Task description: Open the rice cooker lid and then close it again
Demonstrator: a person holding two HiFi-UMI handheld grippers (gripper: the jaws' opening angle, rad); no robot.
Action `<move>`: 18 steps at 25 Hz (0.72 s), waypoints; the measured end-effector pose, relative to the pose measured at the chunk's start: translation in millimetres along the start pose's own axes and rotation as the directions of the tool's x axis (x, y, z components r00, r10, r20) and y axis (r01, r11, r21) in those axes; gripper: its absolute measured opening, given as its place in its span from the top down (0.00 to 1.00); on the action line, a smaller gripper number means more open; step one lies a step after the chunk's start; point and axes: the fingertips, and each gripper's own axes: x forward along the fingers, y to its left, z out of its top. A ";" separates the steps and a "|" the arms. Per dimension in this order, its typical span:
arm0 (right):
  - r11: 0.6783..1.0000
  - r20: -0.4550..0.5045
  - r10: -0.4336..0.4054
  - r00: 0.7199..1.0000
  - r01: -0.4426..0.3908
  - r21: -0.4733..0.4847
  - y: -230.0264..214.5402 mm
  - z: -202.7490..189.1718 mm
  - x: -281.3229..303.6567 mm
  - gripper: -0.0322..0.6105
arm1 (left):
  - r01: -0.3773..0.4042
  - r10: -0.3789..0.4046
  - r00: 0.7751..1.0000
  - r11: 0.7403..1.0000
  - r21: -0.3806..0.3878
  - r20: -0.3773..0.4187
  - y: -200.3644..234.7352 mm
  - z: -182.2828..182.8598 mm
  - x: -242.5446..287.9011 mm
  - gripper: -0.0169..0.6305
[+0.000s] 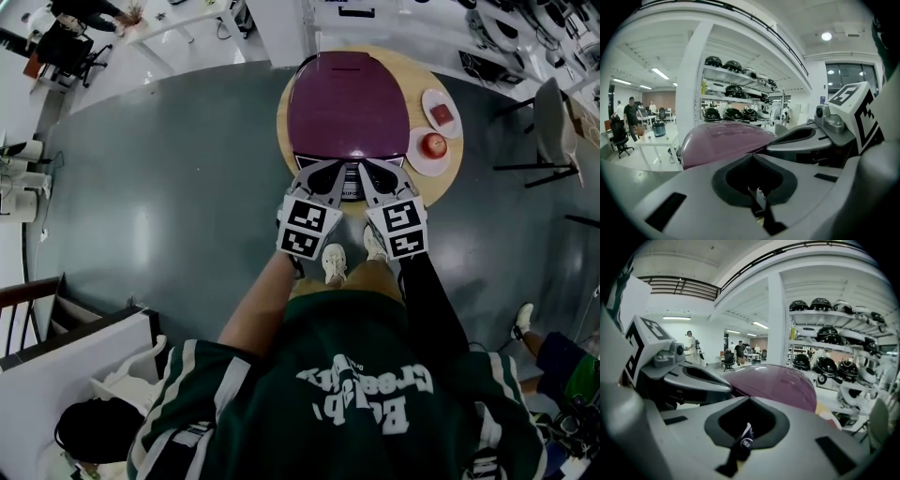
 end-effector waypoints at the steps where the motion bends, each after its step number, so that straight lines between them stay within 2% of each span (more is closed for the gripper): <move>1: 1.000 -0.001 -0.001 1.000 0.001 -0.006 0.6 -0.2 0.3 0.95 | 0.000 0.000 1.000 1.000 -0.006 0.000 0.5 -0.4 -0.2 0.98; 18: 1.000 0.023 -0.014 1.000 0.015 -0.018 3.2 1.2 -0.2 0.95 | -0.005 0.005 1.000 1.000 -0.018 0.005 0.3 -0.3 -2.7 0.98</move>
